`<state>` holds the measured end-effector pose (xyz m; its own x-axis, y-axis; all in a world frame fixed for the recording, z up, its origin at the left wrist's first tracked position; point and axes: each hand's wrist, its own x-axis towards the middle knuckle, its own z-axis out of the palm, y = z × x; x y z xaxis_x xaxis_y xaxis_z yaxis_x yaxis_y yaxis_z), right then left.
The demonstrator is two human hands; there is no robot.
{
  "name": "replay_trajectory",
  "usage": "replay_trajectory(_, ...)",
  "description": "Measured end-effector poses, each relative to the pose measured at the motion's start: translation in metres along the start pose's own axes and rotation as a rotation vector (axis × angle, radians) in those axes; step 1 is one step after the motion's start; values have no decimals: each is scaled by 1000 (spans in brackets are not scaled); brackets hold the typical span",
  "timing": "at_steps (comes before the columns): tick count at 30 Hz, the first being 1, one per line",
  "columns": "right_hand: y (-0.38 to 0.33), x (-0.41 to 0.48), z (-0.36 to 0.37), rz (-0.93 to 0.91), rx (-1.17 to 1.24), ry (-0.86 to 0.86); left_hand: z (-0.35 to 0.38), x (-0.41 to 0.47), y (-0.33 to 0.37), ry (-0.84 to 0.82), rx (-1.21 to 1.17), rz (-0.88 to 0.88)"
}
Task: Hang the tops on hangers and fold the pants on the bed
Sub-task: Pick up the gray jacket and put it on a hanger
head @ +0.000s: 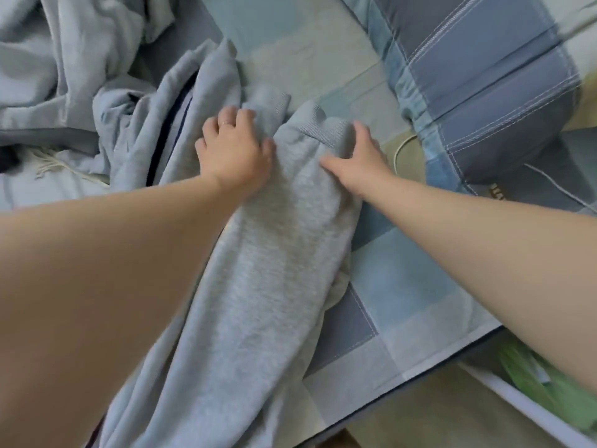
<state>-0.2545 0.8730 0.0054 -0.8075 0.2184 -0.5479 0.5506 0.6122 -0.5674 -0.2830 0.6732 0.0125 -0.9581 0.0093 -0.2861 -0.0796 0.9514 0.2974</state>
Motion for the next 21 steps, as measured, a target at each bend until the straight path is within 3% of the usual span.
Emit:
replay_trajectory(3, -13, 36, 1, -65, -141, 16, -1, 30, -7, -98, 173, 108)
replay_trajectory(6, -23, 58, 11, -26, 4, -92, 3, 46, -10, -275, 285, 102)
replay_trajectory(12, -11, 39, 15, 46, -39, -295, 9, 33, -13, -251, 201, -14)
replay_trajectory(17, 5, -24, -6, -29, 38, -128, -4, -27, -29, -238, 138, 1)
replay_trajectory(21, -5, -95, -36, -122, 228, -73, -36, -82, -32, -294, -31, -127)
